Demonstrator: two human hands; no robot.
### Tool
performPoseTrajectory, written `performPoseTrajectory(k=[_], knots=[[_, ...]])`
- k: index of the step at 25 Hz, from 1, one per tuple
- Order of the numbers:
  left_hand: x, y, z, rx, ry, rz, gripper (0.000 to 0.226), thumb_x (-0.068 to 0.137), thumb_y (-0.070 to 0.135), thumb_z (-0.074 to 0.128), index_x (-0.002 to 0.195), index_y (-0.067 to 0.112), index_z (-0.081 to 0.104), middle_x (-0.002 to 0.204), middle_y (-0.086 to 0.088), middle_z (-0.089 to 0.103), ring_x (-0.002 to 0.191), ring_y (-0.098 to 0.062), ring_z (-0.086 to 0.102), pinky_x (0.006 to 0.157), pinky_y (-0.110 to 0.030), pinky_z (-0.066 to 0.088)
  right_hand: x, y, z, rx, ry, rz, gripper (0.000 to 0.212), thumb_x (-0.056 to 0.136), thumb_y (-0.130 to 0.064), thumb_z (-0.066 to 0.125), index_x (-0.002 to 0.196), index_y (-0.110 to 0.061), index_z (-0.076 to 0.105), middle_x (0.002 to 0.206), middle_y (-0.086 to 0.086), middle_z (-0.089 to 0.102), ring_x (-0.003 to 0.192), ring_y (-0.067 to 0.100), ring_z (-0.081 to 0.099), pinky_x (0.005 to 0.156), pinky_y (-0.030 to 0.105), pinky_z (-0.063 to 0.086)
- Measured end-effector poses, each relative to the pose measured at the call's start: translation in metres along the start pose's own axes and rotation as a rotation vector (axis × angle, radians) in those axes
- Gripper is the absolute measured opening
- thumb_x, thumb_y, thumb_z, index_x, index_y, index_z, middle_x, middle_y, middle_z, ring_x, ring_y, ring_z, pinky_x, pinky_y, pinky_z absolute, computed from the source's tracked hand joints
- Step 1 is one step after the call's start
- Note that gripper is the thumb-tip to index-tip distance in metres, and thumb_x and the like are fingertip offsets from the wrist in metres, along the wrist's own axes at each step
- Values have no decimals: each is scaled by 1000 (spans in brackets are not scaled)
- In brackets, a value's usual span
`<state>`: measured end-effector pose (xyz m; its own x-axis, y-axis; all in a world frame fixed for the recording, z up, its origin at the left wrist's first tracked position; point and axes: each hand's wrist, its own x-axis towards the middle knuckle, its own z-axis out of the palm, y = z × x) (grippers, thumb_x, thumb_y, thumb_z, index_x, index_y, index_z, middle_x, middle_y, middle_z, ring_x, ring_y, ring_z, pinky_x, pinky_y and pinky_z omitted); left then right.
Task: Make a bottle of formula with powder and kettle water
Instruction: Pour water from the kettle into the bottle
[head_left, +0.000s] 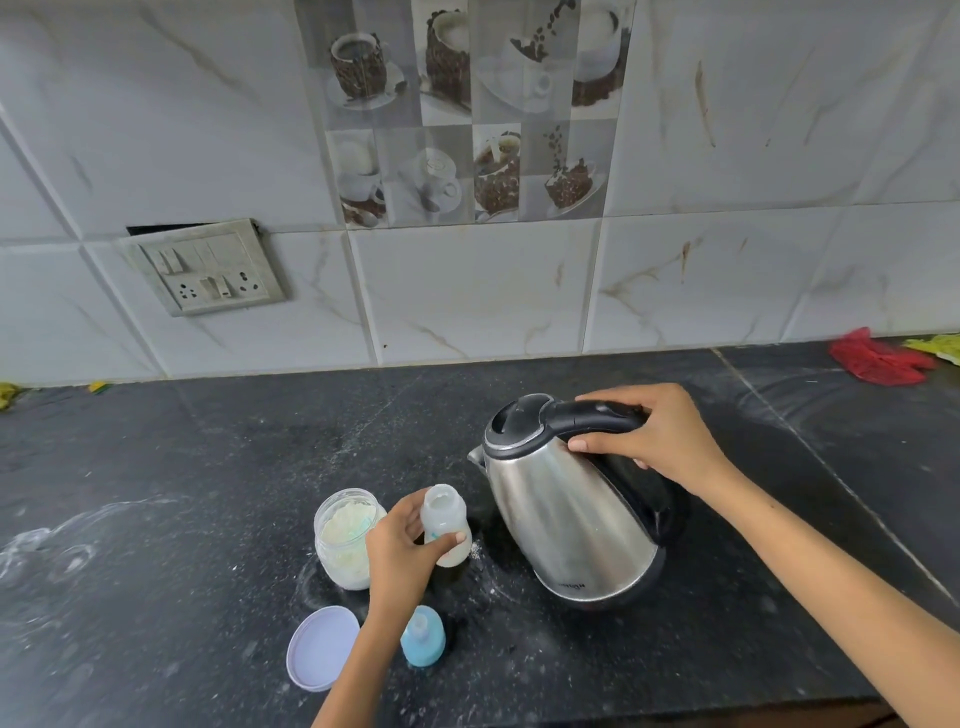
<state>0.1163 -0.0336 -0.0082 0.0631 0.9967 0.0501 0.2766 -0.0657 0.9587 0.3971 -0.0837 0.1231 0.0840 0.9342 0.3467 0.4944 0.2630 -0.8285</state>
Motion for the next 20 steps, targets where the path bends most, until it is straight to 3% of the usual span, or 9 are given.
performPoseTrajectory(k=[6,11,15,17,20], knots=[[-2,2,-2,-51,33,-13,61,58,-1,87,114,9,64,107,-3,72,100,-15,69,93,-39,54,-21,32,22,82,200,-51,50,55,-35,92,102,-31,77,93,-18,77,73,-2,71,57,3,47],[-4,1,-2,-43,25,3,60,59,0,87,109,21,64,104,7,72,100,-8,68,93,-32,53,-34,44,35,98,282,-110,50,60,-43,90,107,-40,73,102,-19,76,95,3,72,82,12,53],[-4,0,-5,-36,19,31,60,58,3,88,105,31,63,104,10,72,100,-6,68,91,-29,53,-46,60,40,128,382,-42,48,63,-40,88,108,-38,72,101,-14,77,85,7,73,65,14,55],[-2,0,-7,-34,15,42,60,58,3,89,104,33,63,103,13,72,99,-4,68,91,-27,52,-52,67,47,142,418,0,48,64,-38,88,109,-31,73,100,-9,77,82,8,72,65,25,57],[-2,1,-9,-28,6,75,62,58,2,88,98,41,62,100,19,70,95,4,68,86,-18,51,-54,66,51,67,413,-13,49,70,-36,84,113,-17,72,106,-7,75,97,11,71,82,40,59]])
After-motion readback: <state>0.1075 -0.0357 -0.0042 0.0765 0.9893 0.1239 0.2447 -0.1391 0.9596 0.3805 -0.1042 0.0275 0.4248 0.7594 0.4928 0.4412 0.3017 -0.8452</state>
